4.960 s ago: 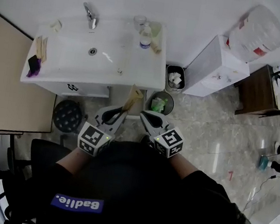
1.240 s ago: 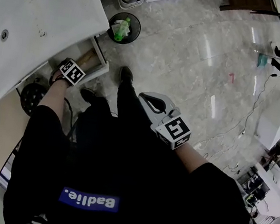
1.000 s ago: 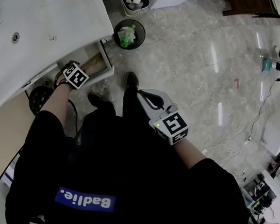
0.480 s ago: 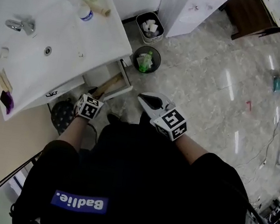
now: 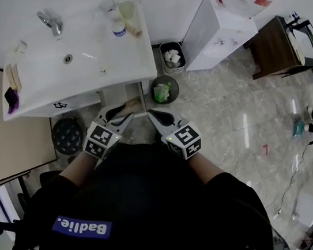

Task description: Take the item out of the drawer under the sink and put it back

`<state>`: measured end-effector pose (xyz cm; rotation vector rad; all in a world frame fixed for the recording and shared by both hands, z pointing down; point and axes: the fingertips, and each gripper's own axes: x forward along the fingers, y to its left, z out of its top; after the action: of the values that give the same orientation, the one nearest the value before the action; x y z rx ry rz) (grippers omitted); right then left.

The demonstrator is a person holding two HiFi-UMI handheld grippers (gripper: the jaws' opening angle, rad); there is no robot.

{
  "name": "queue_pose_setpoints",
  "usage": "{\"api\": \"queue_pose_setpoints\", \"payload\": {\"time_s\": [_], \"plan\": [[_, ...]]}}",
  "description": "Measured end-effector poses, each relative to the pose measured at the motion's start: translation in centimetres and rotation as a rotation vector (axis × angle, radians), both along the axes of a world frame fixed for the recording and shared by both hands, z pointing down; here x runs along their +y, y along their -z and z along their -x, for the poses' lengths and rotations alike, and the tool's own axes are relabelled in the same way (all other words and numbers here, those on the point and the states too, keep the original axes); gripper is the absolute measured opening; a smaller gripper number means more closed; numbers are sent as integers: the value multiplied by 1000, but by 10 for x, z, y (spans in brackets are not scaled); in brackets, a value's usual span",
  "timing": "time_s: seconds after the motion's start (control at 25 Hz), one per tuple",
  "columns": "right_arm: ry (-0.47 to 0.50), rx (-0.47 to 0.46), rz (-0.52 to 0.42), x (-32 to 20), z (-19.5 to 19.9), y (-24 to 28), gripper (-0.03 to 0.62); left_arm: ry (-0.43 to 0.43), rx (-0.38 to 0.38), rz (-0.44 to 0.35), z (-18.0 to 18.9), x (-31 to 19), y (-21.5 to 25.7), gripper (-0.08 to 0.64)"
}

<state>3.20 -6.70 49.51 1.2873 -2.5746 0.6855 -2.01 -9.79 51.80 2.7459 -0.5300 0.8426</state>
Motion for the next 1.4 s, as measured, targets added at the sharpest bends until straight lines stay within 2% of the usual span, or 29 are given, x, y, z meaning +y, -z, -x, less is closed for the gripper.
{"api": "queue_pose_setpoints", "payload": {"time_s": [0.24, 0.44, 0.52, 0.84, 1.4], "plan": [[44, -23, -65, -7, 27, 36, 2, 30, 122, -27, 14, 14, 64, 84], [81, -44, -95, -12, 50, 51, 2, 45, 210, -59, 28, 18, 101, 15], [103, -41, -112, -13, 59, 55, 2, 64, 236, -71, 35, 17, 107, 8], [141, -28, -133, -1, 80, 57, 2, 128, 272, -90, 61, 23, 114, 6], [193, -22, -117, 0, 92, 56, 2, 126, 248, -67, 68, 25, 106, 6]]}}
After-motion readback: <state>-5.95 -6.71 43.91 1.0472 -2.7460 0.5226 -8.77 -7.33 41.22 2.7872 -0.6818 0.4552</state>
